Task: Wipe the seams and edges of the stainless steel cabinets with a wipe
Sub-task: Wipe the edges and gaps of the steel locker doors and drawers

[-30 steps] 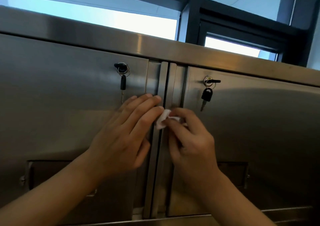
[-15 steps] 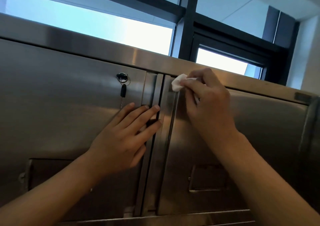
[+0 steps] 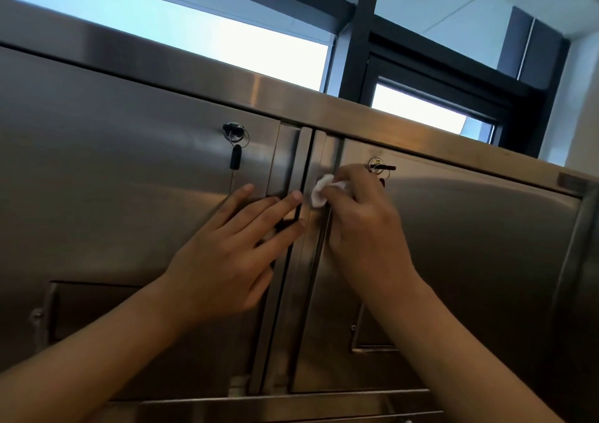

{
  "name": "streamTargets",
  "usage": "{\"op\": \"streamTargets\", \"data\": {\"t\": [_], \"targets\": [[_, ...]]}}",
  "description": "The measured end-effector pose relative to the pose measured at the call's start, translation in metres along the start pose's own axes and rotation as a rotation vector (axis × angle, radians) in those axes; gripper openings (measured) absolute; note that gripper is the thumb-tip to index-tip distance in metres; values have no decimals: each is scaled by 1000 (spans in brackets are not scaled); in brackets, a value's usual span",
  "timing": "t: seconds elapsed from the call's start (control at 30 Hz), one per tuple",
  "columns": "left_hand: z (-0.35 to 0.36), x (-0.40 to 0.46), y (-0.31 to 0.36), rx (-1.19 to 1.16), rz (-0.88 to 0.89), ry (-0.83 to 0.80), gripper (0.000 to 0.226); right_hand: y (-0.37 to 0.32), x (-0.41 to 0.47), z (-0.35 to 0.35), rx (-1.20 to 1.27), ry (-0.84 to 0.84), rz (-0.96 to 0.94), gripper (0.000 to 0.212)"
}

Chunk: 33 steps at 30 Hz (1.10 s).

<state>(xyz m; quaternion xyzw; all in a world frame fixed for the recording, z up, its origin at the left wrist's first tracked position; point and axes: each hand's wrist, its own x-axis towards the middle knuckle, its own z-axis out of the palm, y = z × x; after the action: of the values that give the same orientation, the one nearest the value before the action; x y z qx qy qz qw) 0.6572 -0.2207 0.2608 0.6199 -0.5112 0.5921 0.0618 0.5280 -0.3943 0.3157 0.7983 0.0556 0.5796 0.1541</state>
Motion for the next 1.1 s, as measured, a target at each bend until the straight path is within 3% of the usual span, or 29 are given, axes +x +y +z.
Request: {"op": "streamTargets", "data": {"t": [0.17, 0.5, 0.67, 0.93, 1.1], "targets": [[1, -1, -1, 0, 1, -16, 64, -9, -21, -4, 22, -90, -33, 17], [-1, -1, 1, 23, 4, -49, 61, 3, 26, -35, 119, 142, -34, 18], [-2, -1, 1, 22, 1, -27, 59, 0, 35, -12, 105, 96, 10, 25], [3, -1, 0, 12, 2, 16, 57, -4, 22, 4, 102, 162, 21, 20], [4, -2, 2, 3, 2, 43, 56, -11, -8, 9, 138, 89, -12, 14]]}}
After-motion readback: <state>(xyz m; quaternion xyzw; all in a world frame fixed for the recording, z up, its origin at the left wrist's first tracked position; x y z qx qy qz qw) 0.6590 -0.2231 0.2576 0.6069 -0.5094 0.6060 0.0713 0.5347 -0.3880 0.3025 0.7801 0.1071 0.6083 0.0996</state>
